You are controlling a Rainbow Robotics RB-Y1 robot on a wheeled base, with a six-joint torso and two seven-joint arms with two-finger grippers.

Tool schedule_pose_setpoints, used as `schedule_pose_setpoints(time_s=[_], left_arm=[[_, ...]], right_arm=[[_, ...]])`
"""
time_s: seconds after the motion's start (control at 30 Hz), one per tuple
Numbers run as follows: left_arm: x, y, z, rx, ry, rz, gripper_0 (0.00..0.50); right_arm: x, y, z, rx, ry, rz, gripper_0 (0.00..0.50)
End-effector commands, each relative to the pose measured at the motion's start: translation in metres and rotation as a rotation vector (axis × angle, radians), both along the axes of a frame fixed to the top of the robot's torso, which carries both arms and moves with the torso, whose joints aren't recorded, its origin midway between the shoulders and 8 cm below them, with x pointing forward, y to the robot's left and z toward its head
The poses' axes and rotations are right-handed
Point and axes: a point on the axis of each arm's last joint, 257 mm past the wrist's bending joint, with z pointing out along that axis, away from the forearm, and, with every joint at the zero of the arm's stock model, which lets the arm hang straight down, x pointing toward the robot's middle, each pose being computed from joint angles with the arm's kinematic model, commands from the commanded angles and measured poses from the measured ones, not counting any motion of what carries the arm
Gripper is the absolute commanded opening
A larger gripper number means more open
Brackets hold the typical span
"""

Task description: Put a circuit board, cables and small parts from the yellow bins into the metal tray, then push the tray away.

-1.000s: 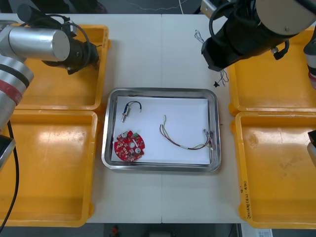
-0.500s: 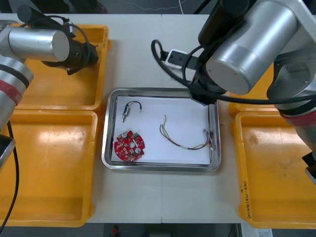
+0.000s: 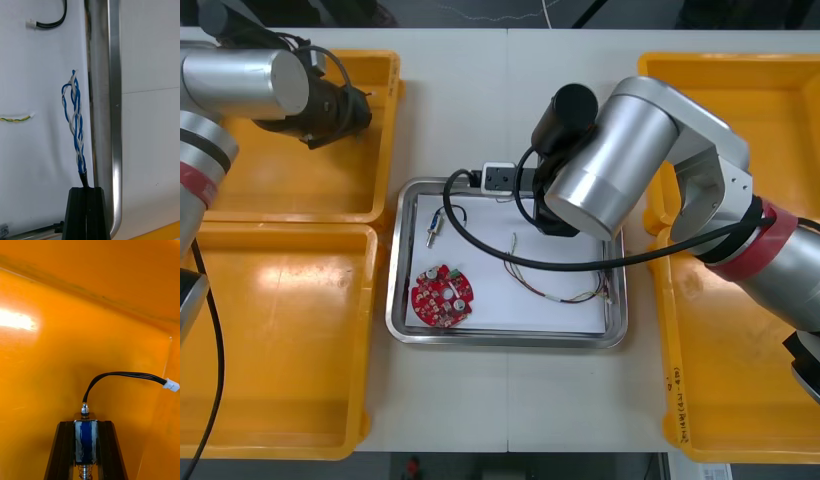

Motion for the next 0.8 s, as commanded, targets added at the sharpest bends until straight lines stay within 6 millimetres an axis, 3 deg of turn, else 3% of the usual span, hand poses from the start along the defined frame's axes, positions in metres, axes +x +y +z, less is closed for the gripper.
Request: schedule_pose_setpoints(time_s=[0.03, 0.4, 0.43, 0.47, 0.5, 0.53, 0.57, 0.8], left_arm=[[0.005, 0.015, 0.036, 0.063, -0.041, -0.072, 0.0], [-0.015, 0.026, 0.061, 0.081, 0.007, -0.094, 0.001], [-0.017, 0.025, 0.063, 0.085, 0.013, -0.1, 0.0], [-0.021, 0.025, 0.064, 0.089, 0.025, -0.105, 0.0], [-0.022, 0.025, 0.064, 0.092, 0.032, -0.108, 0.0], [-0.025, 0.024, 0.065, 0.096, 0.042, -0.115, 0.0], [-0.029, 0.023, 0.063, 0.102, 0.057, -0.121, 0.001], [-0.045, 0.015, 0.073, 0.142, 0.095, -0.155, 0.001]], right_arm=[[-0.007, 0.01, -0.016, -0.089, -0.001, 0.106, 0.0], [-0.008, 0.001, -0.04, -0.195, 0.044, 0.185, 0.0], [-0.009, 0.002, -0.042, -0.197, 0.046, 0.186, 0.026], [-0.009, 0.002, -0.043, -0.202, 0.045, 0.188, 0.219], [-0.01, 0.002, -0.043, -0.204, 0.045, 0.191, 0.306], [-0.01, 0.004, -0.044, -0.202, 0.047, 0.192, 0.428], [-0.01, 0.004, -0.043, -0.203, 0.046, 0.196, 0.496], [-0.015, 0.014, -0.044, -0.196, 0.05, 0.215, 0.5]])
